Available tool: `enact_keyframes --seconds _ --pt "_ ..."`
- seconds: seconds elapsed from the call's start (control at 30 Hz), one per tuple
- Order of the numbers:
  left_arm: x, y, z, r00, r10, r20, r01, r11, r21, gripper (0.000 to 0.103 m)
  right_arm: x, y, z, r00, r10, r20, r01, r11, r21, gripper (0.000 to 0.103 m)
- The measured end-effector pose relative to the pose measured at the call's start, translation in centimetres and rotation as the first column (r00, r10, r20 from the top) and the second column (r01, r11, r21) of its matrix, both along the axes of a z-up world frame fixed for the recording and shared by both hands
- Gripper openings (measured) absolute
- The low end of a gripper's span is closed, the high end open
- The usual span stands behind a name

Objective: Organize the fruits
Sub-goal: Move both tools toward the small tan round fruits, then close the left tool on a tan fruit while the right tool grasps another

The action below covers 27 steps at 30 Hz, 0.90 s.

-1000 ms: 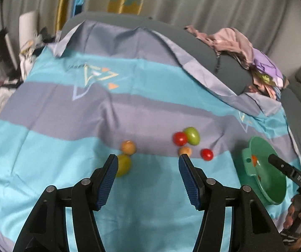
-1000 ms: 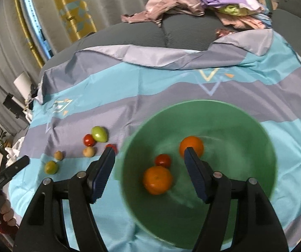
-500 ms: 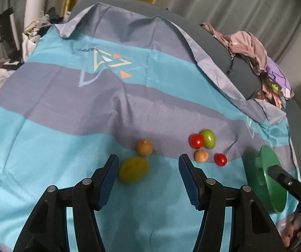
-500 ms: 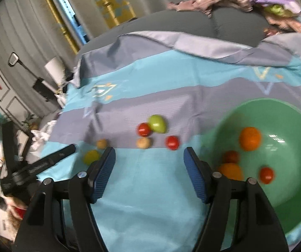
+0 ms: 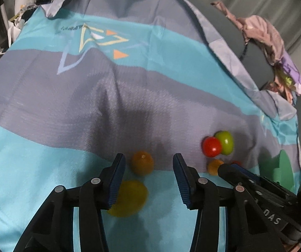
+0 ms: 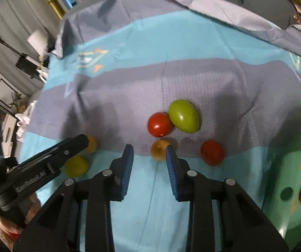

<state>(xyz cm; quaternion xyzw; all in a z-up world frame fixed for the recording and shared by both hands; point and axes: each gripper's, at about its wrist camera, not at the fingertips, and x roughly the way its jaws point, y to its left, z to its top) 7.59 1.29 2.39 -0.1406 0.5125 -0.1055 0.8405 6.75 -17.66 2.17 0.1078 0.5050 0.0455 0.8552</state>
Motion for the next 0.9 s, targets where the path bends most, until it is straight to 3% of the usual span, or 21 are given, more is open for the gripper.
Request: enact_keyframes --seconds 0.37,0.53,0.67,0.9 --pt "0.7 -0.6 -1.3 1.0 0.006 -0.019 -0.005 0.999 0.05 0.047 1.4 -0.2 -1.4 1.0 0.007 -0.025 -0.008 0.999 -0.033 0.032" --pt "1.0 -0.9 -1.5 1.0 0.018 0.002 -0.018 0.993 0.113 0.034 1.5 0.0 -1.8 1.0 0.013 -0.018 -0.014 0.998 -0.053 0.032" --pt "1.3 -0.4 -1.6 0.999 0.048 0.004 -0.048 0.993 0.105 0.026 1.4 0.3 -1.8 1.0 0.023 -0.008 -0.023 0.996 -0.082 0.028" --pt "1.0 -0.6 -1.5 0.999 0.047 0.015 -0.048 0.993 0.111 0.026 0.6 0.2 -1.5 0.999 0.04 0.003 -0.04 0.997 -0.066 0.027"
